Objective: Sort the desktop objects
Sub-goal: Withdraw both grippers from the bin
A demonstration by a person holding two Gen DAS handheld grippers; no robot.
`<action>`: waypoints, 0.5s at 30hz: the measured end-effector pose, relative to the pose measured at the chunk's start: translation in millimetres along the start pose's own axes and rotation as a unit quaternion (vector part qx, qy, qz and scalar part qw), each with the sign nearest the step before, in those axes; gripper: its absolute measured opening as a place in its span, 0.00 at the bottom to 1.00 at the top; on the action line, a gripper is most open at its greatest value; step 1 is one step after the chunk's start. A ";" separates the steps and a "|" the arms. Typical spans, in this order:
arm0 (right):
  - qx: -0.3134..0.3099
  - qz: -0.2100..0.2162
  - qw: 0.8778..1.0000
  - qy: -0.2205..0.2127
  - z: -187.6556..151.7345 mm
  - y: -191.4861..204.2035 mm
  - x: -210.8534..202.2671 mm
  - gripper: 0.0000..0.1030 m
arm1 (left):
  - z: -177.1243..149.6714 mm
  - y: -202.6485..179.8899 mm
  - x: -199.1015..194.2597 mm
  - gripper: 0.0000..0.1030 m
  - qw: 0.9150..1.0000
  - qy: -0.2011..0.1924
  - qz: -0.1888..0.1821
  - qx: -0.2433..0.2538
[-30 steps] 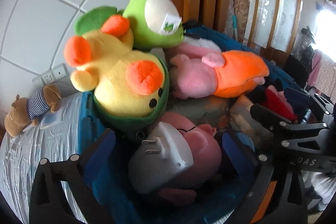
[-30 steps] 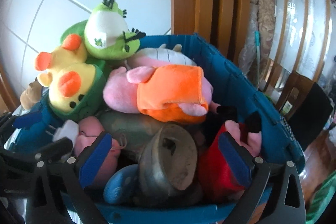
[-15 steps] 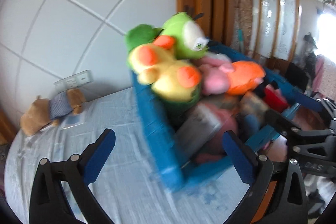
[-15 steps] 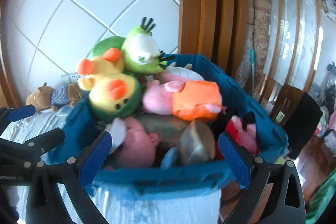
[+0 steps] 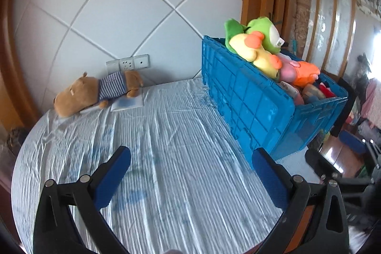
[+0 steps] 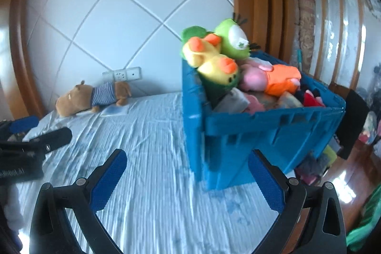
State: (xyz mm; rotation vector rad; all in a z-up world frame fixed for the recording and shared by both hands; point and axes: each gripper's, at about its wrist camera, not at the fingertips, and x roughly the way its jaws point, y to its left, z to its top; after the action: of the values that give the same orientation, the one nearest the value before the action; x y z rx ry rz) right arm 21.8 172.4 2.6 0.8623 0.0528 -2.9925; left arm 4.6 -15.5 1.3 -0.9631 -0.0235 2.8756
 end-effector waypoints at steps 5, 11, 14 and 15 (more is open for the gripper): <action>-0.013 -0.010 1.000 -0.007 -2.7 22.0 -21.1 1.00 | -8.4 7.2 -18.1 1.00 1.000 -0.008 0.011 -0.010; -0.035 -0.004 0.999 -0.004 -5.5 26.2 -33.9 1.00 | -22.4 8.4 -29.0 1.00 0.999 -0.004 0.039 -0.019; -0.041 0.005 0.999 -0.005 -8.6 27.4 -39.8 1.00 | -27.5 8.8 -35.8 1.00 0.999 -0.005 0.043 -0.025; -0.043 0.006 0.999 -0.005 -9.5 28.1 -41.7 1.00 | -28.5 7.8 -37.6 1.00 0.999 -0.004 0.042 -0.024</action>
State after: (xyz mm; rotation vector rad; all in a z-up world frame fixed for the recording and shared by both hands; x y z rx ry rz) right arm 63.1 145.3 16.0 0.8345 0.1746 -2.9581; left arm 50.7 -27.8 0.7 -0.9824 -0.0547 2.9681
